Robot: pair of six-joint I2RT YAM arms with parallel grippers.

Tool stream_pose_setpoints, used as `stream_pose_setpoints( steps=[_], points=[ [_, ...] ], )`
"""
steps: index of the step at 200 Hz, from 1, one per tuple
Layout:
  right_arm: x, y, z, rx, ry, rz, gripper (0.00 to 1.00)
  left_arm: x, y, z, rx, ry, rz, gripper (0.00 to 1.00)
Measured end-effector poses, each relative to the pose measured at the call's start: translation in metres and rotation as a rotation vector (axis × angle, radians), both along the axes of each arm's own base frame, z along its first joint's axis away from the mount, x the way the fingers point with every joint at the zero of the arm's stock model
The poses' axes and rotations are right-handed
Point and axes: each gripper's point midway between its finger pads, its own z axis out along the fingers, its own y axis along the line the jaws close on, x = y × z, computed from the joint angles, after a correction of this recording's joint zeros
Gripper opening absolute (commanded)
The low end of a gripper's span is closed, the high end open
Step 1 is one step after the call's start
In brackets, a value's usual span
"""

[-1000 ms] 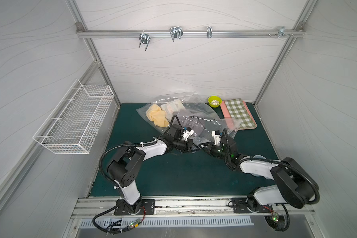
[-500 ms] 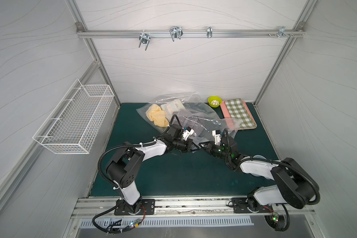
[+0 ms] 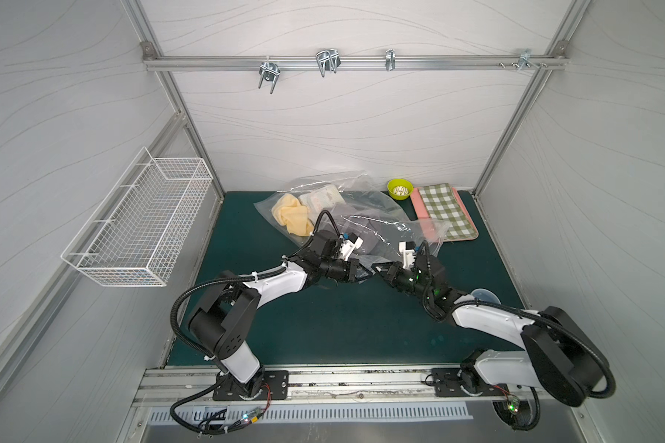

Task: Place the folded towel into the vacuum bag
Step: Close the vacuum bag at the center of the board.

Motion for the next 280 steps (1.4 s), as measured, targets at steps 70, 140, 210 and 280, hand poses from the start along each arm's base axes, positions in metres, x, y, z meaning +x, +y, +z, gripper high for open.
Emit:
stream_pose_setpoints(
  steps=[70, 140, 210, 280],
  points=[
    [0.004, -0.011, -0.004, -0.004, 0.148, -0.130, 0.00, -0.015, 0.001, 0.010, -0.089, -0.057, -0.050, 0.00],
    [0.007, -0.016, -0.019, 0.008, 0.226, -0.179, 0.00, -0.019, 0.005, 0.012, -0.139, -0.045, -0.036, 0.00],
    [0.012, -0.033, -0.033, 0.007, 0.269, -0.250, 0.00, -0.017, 0.018, 0.019, -0.208, 0.017, 0.009, 0.00],
    [0.019, -0.058, -0.048, 0.002, 0.291, -0.324, 0.00, -0.005, 0.046, 0.028, -0.268, 0.056, 0.136, 0.00]
  ],
)
